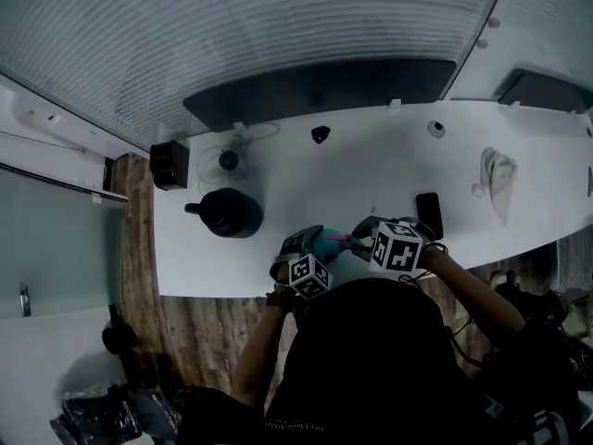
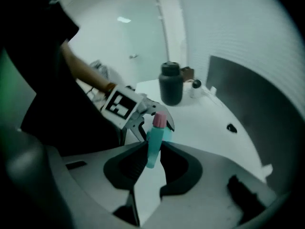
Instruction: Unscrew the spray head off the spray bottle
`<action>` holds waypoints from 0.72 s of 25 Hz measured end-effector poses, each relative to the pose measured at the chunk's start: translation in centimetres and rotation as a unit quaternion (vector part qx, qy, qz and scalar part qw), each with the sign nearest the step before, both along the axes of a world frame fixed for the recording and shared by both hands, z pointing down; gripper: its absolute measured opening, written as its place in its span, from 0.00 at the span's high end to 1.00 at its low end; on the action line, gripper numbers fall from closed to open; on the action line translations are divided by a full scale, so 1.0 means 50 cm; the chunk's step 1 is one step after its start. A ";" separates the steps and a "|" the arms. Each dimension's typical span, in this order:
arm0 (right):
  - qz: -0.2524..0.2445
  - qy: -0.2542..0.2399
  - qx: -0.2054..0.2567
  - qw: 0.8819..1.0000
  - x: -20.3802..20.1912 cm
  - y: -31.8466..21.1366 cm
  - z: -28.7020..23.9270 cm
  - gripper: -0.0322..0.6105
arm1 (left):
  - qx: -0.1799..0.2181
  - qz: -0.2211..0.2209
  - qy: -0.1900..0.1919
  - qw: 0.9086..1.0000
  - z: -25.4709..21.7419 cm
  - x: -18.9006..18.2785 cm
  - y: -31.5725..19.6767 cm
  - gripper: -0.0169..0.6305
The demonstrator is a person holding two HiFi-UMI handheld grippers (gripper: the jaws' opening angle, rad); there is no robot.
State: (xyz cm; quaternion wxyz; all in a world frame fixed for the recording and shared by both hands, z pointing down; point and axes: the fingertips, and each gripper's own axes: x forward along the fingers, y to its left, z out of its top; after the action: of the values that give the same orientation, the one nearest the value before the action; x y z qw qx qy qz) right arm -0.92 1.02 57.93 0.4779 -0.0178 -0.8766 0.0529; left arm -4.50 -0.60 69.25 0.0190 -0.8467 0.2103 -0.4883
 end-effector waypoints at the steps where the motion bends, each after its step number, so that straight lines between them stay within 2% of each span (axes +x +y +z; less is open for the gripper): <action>1: -0.065 0.019 0.043 0.997 0.003 0.016 -0.004 0.82 | -0.028 0.027 0.021 0.999 0.000 0.009 0.020 0.37; 3: -0.186 0.058 0.121 0.973 0.009 0.047 -0.010 0.82 | -0.080 0.080 0.053 0.992 0.008 0.023 0.066 0.37; 4: -0.226 0.074 0.146 0.960 0.011 0.058 -0.011 0.82 | -0.100 0.097 0.066 0.988 0.014 0.027 0.084 0.37; 5: -0.248 0.082 0.158 0.952 0.010 0.067 -0.013 0.82 | -0.113 0.105 0.080 0.985 0.019 0.031 0.097 0.37; 7: -0.255 0.084 0.154 0.951 0.006 0.077 -0.016 0.82 | -0.118 0.091 0.112 0.982 0.021 0.035 0.102 0.37; 11: -0.211 0.048 0.129 0.968 0.006 0.064 -0.042 0.82 | -0.094 0.050 0.162 0.981 0.021 0.038 0.091 0.37; 15: -0.109 -0.063 0.035 0.991 0.005 0.045 -0.093 0.82 | -0.079 0.007 0.218 0.973 0.028 0.028 0.089 0.37; 17: -0.036 -0.135 -0.043 0.989 0.014 0.029 -0.103 0.82 | -0.075 -0.021 0.246 0.966 0.022 0.022 0.080 0.37; 18: 0.002 -0.175 -0.088 0.981 0.020 0.021 -0.105 0.82 | -0.076 -0.036 0.258 0.962 0.019 0.020 0.076 0.37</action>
State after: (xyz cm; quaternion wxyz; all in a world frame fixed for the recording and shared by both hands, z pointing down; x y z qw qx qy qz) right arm 0.06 2.07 52.68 0.3135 -0.0669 -0.9387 0.1271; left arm -3.51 3.18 70.19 -0.1178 -0.9349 0.2009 -0.2677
